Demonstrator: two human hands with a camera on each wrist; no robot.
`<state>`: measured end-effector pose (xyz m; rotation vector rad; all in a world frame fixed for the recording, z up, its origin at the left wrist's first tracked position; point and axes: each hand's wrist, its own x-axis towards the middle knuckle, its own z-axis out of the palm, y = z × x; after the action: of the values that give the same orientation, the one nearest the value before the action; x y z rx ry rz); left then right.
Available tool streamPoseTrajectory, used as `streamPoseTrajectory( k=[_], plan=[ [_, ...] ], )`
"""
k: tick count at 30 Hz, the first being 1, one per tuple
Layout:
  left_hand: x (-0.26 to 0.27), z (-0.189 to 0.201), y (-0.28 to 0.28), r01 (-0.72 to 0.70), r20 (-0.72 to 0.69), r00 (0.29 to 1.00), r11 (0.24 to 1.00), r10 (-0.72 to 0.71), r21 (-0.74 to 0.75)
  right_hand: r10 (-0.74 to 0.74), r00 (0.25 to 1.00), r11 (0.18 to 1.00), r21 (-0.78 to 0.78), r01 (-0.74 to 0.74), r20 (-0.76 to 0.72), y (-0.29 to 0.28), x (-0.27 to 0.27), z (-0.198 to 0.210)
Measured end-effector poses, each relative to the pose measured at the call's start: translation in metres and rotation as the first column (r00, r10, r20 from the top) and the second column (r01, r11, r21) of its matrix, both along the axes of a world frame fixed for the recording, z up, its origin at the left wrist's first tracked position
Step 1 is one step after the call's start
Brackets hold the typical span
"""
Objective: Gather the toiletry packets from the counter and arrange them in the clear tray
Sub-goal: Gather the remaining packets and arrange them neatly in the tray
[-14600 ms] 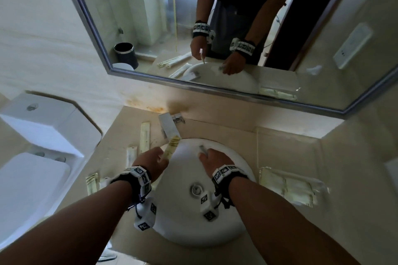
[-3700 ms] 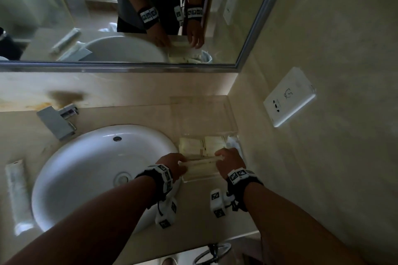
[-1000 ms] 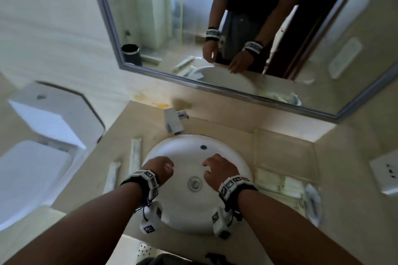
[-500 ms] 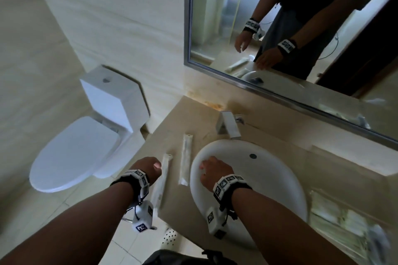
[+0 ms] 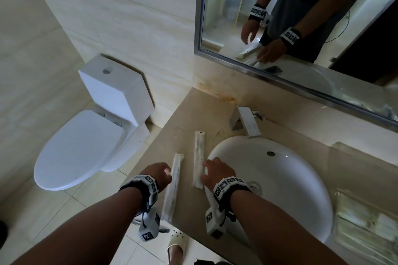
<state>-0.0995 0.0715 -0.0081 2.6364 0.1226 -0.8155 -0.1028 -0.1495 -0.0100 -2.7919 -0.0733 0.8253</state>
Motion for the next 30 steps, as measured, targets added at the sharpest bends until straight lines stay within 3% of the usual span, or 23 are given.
streamPoseTrajectory(
  k=[8,14,30],
  plan=[
    [0.016,-0.023,-0.006,0.11,-0.07,0.992,0.989,-0.103,0.104,-0.101,0.995,0.995,-0.002,0.101,0.027,0.028,0.024,-0.019],
    [0.019,-0.043,-0.009,0.182,-0.127,0.978,0.971,-0.163,0.156,-0.078,0.996,0.995,-0.056,0.08,0.035,0.037,0.028,-0.029],
    [0.028,-0.039,-0.025,0.176,-0.151,0.977,0.972,-0.152,0.157,-0.149,0.988,0.988,0.022,0.15,-0.042,0.033,0.023,-0.02]
  ],
)
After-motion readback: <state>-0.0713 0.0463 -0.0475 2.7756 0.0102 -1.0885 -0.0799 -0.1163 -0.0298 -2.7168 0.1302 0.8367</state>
